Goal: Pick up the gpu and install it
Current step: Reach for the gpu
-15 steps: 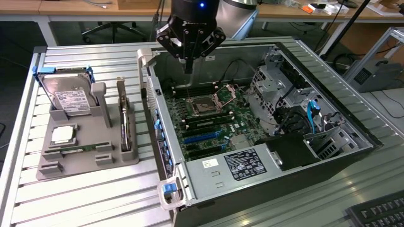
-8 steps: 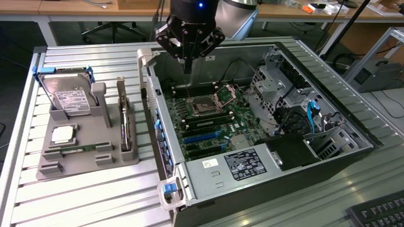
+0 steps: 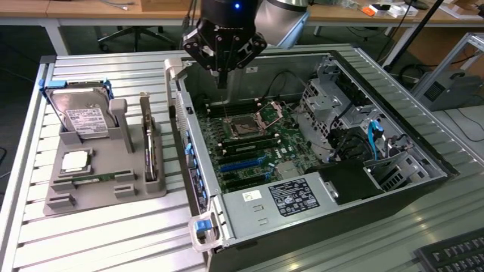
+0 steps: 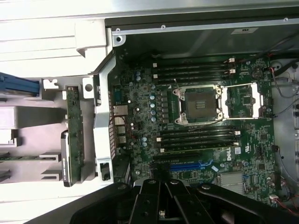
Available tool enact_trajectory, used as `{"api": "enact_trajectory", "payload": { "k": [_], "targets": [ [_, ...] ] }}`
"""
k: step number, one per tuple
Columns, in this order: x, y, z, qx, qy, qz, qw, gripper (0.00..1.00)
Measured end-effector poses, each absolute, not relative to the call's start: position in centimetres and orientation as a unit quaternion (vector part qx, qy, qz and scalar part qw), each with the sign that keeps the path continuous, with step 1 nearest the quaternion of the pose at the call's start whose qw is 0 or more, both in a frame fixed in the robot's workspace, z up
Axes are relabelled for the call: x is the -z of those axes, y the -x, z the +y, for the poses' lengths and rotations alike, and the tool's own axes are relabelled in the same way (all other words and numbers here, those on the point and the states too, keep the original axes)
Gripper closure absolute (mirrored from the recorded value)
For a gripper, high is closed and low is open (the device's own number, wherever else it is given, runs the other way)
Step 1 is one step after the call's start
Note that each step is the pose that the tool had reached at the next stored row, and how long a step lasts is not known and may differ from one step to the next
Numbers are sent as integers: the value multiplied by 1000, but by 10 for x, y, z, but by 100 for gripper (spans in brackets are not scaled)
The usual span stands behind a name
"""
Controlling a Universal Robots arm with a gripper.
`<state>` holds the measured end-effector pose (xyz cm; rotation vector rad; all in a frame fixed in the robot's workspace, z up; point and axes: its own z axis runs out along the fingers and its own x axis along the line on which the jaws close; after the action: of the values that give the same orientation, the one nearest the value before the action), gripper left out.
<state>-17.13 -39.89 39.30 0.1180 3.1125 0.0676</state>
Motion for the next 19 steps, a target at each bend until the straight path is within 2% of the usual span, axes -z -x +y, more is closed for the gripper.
{"api": "enact_trajectory", "payload": {
  "k": [19],
  "targets": [
    [-393, 177, -399, -22, -38, 999, 13, 89]
  ]
}}
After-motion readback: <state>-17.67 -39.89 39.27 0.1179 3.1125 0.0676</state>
